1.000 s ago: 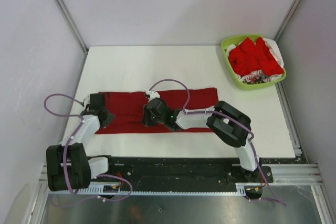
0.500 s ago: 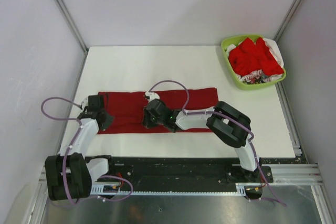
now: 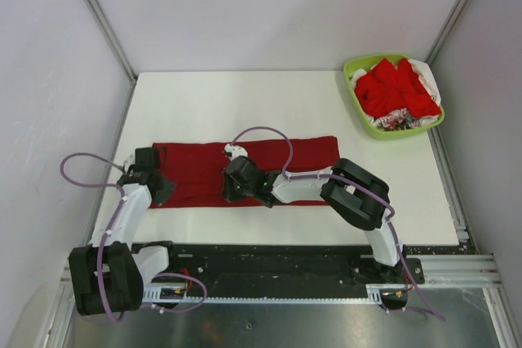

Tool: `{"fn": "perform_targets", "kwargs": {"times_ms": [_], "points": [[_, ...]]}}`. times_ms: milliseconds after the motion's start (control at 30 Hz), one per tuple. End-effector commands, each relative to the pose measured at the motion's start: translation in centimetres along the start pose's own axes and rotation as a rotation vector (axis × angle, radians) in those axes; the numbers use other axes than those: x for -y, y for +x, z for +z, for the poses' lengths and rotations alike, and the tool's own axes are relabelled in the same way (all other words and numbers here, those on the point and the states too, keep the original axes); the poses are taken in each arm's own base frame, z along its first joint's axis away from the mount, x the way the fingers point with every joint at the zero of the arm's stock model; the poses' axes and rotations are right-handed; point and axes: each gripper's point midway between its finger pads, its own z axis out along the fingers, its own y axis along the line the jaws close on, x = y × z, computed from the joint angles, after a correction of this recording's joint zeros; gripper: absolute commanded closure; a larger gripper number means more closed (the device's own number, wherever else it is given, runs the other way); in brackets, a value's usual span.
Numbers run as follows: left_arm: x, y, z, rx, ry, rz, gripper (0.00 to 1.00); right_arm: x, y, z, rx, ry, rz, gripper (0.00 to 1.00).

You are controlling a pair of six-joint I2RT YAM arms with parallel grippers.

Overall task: Fold and stack the t-shirts
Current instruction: Fold the other side of the tshirt into a rectangle

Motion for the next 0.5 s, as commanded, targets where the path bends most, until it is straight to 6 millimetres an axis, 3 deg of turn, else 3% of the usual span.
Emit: {"fn": "perform_targets", "kwargs": {"times_ms": [0, 300, 367, 467], "points": [[0.4, -1.8, -1.2, 0.044, 0.003, -0.036, 1.0, -2.6, -3.4, -1.6, 0.078, -0.041, 0.005, 0.98], [-0.1, -1.1, -0.4, 0.004, -0.026, -0.031, 0.95, -2.7, -3.5, -1.7, 0.072, -0.038, 0.005, 0.98], [-0.3, -0.7, -0.2, -0.008, -0.031, -0.035, 0.85, -2.6, -3.1, -1.5, 0.062, -0.034, 0.006, 0.96], [0.0, -0.7, -0.3, -0.016, -0.018, -0.033, 0.57, -2.3, -2.6, -1.5, 0.046, -0.023, 0.002, 0.89]]}}
